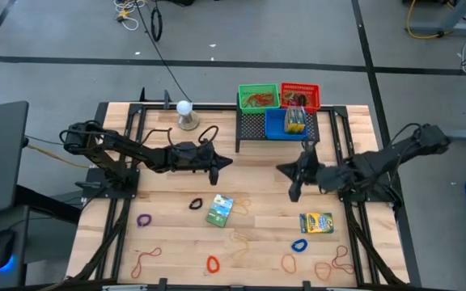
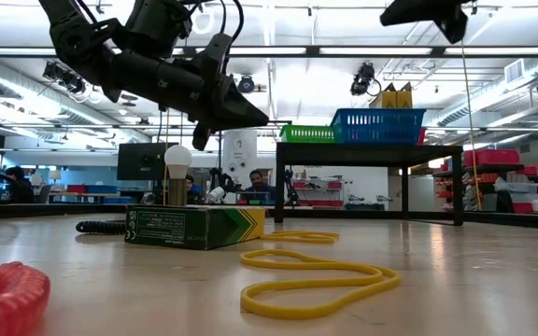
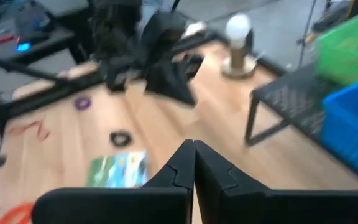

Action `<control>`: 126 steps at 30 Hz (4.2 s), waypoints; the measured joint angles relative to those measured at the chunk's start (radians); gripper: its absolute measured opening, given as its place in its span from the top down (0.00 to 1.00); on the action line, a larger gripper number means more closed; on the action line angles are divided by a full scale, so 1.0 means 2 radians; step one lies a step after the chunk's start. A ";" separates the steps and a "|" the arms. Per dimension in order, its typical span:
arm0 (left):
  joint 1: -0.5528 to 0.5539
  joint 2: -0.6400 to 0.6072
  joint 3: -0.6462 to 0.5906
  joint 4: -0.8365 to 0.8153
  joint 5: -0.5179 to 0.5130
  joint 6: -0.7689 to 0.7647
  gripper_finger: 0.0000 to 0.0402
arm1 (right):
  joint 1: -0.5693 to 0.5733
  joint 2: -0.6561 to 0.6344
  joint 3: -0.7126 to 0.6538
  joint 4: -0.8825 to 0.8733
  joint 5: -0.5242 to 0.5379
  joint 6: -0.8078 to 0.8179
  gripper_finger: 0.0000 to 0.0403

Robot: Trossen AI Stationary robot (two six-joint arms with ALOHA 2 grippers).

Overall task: Pick & Place Office Desk Supplies
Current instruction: Put the blue spiral keychain into the red bin

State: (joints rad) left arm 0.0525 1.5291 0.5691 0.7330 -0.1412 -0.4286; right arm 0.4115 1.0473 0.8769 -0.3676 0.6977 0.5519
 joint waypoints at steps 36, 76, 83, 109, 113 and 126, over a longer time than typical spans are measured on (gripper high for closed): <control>0.000 0.002 0.000 -0.006 -0.010 0.015 0.97 | 0.152 0.258 0.000 -0.109 -0.351 0.085 0.66; 0.000 0.002 0.000 -0.010 -0.008 -0.001 0.97 | 0.151 0.300 -0.001 -0.092 -0.344 0.160 0.93; -0.001 0.002 0.000 -0.014 -0.006 0.001 0.97 | 0.100 0.261 -0.001 -0.100 -0.277 0.364 0.93; -0.017 0.002 0.000 -0.017 0.000 0.019 0.97 | 0.018 0.258 -0.033 -0.168 -0.244 0.350 0.49; -0.017 0.002 0.000 -0.017 0.000 0.019 0.97 | 0.035 0.258 -0.018 -0.142 -0.237 0.179 0.47; -0.017 0.002 0.000 -0.017 -0.009 0.021 0.97 | 0.026 0.276 -0.017 -0.111 -0.240 0.111 0.65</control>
State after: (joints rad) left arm 0.0189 1.5337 0.5690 0.6985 -0.1597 -0.3870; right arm 0.4644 1.5993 0.8427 -0.5904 0.2177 0.7749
